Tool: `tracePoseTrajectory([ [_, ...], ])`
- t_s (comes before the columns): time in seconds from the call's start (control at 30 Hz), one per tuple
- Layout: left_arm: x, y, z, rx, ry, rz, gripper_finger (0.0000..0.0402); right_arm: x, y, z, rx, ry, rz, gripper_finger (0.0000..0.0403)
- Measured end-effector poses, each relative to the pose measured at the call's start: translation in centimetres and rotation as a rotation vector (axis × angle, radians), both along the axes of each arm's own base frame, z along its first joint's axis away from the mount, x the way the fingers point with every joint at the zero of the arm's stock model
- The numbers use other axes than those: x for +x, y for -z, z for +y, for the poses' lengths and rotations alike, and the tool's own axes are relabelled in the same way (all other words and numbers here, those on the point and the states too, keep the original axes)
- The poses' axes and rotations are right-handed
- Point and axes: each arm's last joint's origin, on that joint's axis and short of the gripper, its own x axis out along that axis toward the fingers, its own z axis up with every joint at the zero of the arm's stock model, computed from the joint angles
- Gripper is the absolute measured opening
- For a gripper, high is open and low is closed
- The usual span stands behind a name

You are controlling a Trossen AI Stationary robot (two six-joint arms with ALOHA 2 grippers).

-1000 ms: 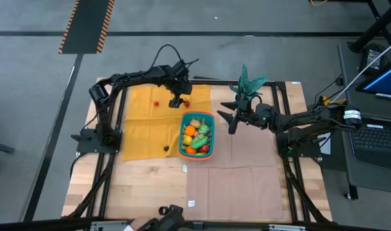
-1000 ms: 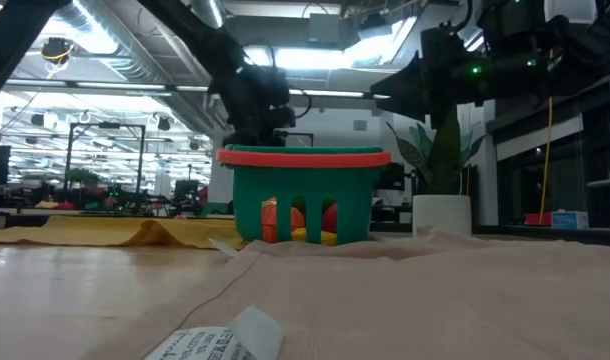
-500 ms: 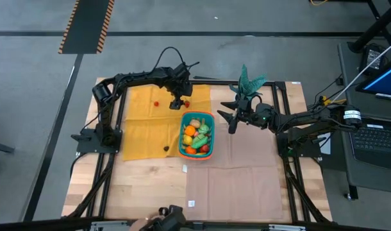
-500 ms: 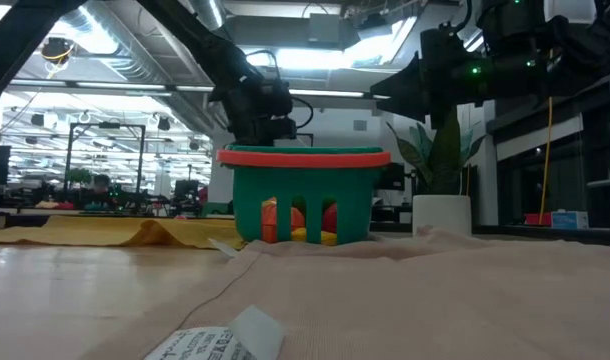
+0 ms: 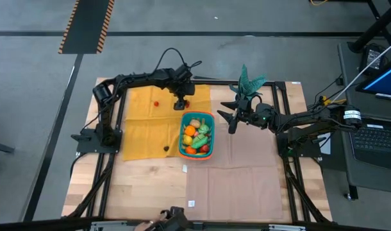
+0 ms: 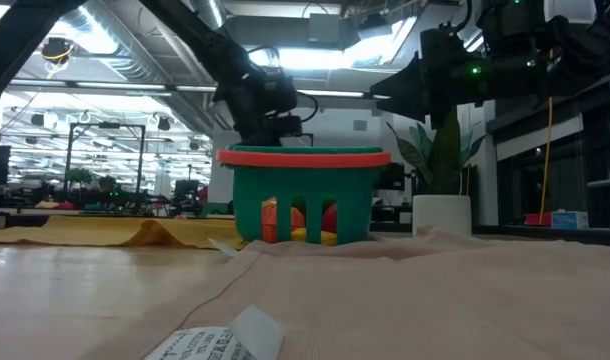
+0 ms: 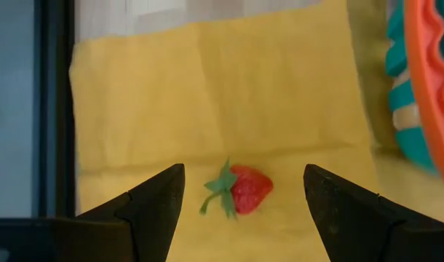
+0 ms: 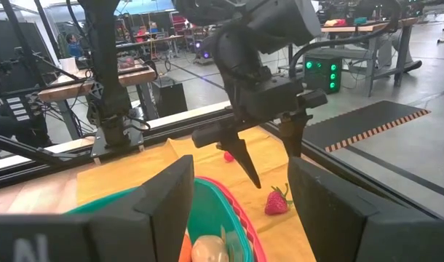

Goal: Pick and placing Produce into tupperware
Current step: Put the strawberry into the basket

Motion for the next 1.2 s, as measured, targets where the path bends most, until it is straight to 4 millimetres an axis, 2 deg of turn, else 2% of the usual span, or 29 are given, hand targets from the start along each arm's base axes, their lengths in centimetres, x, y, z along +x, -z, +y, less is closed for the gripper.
tracePoseTrajectory([
  [0.4,0.9,0.1,-1.5,-0.017,0.026,0.01,0.0273,0.0,0.0,0.0,0.0,0.0,0.0,0.0225],
  [0.77,0.3,0.1,-0.8,0.093,-0.047,0.091,0.0273,0.0,0.0,0.0,-0.001,0.001,0.0,0.0225],
  [0.93,-0.2,1.1,-0.9,-0.026,0.036,0.112,0.0273,0.0,0.0,0.0,0.0,0.0,0.0,0.0225],
  [1.2,0.0,1.7,-0.9,0.011,0.146,0.128,0.0272,0.0,0.0,0.0,-0.002,0.001,0.001,0.0225],
])
